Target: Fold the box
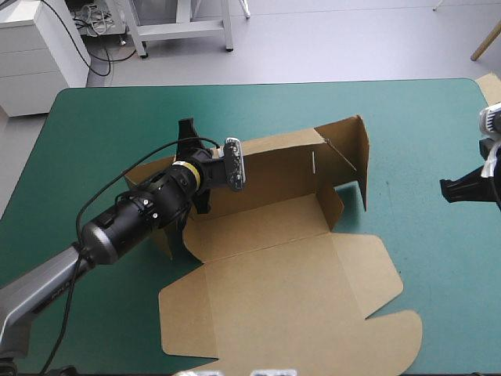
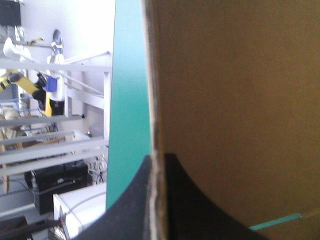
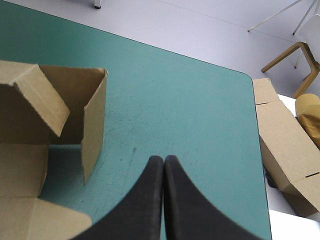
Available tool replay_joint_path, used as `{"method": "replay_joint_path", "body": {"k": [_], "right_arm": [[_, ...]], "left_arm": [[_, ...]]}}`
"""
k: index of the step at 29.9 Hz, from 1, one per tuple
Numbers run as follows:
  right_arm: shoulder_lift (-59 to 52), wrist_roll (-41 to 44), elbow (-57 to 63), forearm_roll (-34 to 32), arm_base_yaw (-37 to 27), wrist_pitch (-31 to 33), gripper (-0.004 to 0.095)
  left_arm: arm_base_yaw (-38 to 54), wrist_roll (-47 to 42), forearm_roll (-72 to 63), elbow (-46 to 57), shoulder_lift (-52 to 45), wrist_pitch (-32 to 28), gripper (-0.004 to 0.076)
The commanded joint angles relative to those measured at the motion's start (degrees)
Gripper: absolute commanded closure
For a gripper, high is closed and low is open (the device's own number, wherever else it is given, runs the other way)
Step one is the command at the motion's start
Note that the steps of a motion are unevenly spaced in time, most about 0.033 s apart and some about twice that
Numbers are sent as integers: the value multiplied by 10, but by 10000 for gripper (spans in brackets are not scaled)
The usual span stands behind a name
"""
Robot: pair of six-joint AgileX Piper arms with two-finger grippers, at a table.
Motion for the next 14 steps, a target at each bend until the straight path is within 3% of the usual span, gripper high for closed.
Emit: {"method": "replay_joint_path", "body": {"k": [1, 8, 14], "right_arm": [[-3, 7, -16, -9, -3, -36, 929], [-3, 17, -16, -9, -3, -36, 929], [-3, 18, -16, -9, -3, -36, 929]], "left_arm": [[-4, -8, 39, 32, -49, -84, 731], [-4, -78, 166, 113, -109, -163, 731], [-4, -109, 196, 147, -133, -175, 731]]}}
